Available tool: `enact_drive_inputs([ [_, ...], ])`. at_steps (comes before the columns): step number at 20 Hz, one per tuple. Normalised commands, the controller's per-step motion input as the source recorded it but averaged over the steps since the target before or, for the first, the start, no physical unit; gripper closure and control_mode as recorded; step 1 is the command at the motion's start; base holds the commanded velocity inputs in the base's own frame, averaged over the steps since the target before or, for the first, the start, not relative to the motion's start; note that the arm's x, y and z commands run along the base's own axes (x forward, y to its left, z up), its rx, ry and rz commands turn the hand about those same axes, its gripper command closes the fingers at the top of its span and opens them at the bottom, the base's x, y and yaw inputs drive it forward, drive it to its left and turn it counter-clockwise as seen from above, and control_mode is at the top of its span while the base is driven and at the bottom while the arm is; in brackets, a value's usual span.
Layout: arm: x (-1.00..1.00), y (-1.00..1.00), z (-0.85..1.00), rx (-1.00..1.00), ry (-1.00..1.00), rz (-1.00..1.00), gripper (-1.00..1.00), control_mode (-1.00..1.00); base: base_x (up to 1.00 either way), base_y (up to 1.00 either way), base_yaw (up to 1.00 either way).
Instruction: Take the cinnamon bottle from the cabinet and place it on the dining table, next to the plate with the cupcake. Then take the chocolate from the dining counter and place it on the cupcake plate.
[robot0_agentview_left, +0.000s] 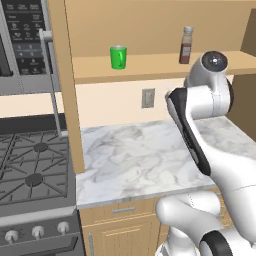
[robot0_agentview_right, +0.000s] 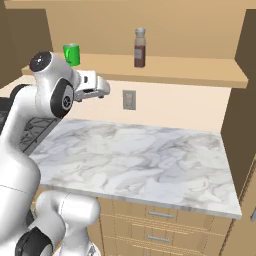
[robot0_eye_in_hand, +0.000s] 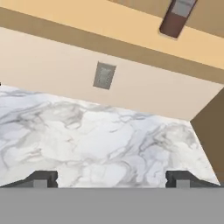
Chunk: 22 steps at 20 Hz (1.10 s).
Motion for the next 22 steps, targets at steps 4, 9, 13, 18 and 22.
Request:
enact_drive_inputs([
  [4,0.0,-0.22,0.72,-0.04,-0.23,0.0,-1.0,-1.0,0.0,0.0,0.0],
  [9,0.03,-0.25,0.96,0.0,-0.15,0.0,-1.0,-1.0,0.0,0.0,0.0],
  [13,0.13,-0.35,0.91,0.05,-0.04,0.0,-1.0,-1.0,0.0,0.0,0.0],
  [18,0.22,-0.35,0.41,0.12,-0.02,-0.02,-1.0,-1.0,0.0,0.0,0.0],
  [22,0.72,-0.21,-0.18,0.08,0.0,-0.21,-1.0,-1.0,0.0,0.0,0.0],
])
